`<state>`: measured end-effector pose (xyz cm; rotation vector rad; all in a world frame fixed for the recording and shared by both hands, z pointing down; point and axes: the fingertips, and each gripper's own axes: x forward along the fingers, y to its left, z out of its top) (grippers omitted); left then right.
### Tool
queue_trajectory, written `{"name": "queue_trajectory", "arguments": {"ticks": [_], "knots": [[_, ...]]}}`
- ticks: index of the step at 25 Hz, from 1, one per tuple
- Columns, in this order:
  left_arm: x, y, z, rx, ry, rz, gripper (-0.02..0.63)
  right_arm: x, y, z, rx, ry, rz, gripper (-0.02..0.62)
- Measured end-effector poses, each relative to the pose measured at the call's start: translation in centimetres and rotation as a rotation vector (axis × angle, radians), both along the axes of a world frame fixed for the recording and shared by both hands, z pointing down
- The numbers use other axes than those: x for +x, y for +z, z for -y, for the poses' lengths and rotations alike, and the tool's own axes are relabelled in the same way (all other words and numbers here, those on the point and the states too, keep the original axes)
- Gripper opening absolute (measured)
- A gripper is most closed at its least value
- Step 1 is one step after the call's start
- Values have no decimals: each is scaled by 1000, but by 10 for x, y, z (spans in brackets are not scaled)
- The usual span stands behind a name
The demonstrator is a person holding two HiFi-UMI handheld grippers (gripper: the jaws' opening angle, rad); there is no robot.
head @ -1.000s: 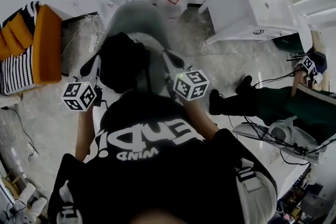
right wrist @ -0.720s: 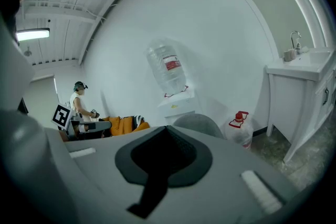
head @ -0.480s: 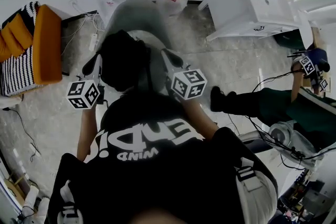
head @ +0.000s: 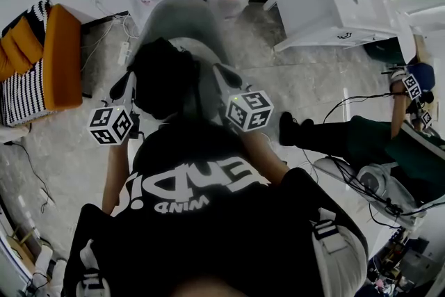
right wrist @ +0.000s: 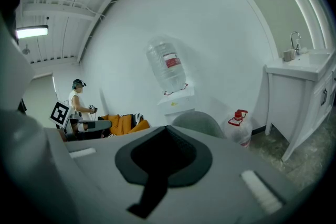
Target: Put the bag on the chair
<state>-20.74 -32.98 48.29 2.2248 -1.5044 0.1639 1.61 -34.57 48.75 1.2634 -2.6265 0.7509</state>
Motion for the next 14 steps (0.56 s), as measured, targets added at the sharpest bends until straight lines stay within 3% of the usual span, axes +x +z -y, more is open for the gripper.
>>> {"name": "queue_trajectory", "arguments": {"ticks": [14], "knots": [[0, 6, 5, -23, -30, -17, 2, 2, 4, 6, -11, -14, 12, 0]]}}
